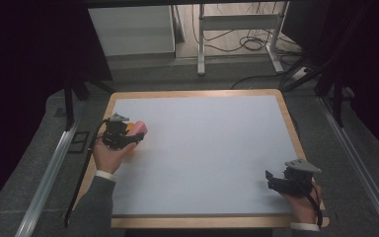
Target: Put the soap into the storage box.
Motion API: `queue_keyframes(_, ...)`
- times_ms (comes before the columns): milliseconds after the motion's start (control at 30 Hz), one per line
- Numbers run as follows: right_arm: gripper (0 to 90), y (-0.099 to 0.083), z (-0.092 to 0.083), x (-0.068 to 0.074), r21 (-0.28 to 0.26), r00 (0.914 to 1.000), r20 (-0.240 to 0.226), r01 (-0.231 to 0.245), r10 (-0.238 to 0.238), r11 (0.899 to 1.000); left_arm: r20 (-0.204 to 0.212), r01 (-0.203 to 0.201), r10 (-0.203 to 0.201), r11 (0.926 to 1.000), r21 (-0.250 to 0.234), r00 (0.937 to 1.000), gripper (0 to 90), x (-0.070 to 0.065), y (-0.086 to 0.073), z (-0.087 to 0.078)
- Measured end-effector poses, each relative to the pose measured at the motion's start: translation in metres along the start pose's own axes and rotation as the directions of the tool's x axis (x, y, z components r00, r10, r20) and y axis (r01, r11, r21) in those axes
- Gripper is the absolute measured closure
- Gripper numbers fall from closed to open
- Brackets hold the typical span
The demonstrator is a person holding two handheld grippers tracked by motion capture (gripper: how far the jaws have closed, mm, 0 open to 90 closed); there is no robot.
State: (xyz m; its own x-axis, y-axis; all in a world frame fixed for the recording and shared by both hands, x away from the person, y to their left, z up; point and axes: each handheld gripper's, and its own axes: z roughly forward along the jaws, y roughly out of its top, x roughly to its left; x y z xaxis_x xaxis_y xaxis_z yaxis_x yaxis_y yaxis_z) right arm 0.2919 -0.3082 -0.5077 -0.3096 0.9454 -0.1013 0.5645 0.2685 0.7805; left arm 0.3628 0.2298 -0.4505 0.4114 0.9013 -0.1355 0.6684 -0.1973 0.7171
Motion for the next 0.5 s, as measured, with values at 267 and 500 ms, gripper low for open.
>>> queue_keyframes(267, 8.1, 0.000, 0.001, 0.000, 0.003, 1.0000, -0.002, 0.000, 0.000, 1.000, -0.021, 0.022, -0.022, 0.9997, -0.003, 0.9995, 60.1, 0.012, -0.001, -0.002)
queue_keyframes(500, 8.1, 0.000, 0.001, 0.001, 0.003, 1.0000, 0.001, 0.001, -0.001, 1.000, -0.027, 0.041, -0.041, 0.9992, 0.001, 0.9988, 60.1, 0.021, 0.000, -0.002)
